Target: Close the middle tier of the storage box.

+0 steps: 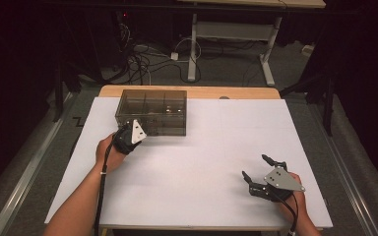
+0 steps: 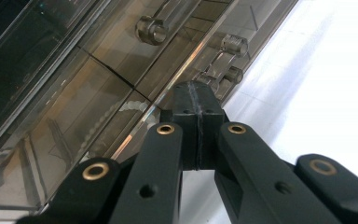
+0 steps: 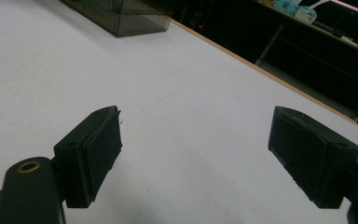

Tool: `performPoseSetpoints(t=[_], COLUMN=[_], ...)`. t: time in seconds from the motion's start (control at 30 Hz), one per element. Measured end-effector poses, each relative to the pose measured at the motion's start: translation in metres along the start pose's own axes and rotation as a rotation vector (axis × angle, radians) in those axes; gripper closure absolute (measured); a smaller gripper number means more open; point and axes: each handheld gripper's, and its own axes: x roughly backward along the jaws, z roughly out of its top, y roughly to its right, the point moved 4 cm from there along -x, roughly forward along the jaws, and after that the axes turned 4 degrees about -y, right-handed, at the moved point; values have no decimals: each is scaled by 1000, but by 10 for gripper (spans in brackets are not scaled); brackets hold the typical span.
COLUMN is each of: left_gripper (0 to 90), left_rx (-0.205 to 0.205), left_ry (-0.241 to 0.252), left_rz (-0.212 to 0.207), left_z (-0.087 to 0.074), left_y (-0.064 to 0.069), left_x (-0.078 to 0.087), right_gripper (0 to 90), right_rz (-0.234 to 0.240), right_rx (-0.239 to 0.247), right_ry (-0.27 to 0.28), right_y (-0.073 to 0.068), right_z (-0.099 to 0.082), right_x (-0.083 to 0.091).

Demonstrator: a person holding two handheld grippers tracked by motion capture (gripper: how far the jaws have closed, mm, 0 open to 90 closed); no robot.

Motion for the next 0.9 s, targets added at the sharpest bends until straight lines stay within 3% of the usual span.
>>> performPoseSetpoints(t=[0.9], left_gripper=[878], left_rx=[-3], left_ry=[9], left_rz=[27], left_z=[2], left_y=[-3], left_x=[-7], right_gripper=[177], right_rz=[2], right_rx=[5], right_ry=[-3], right_y=[-1], right_z=[0], right_x=[-1])
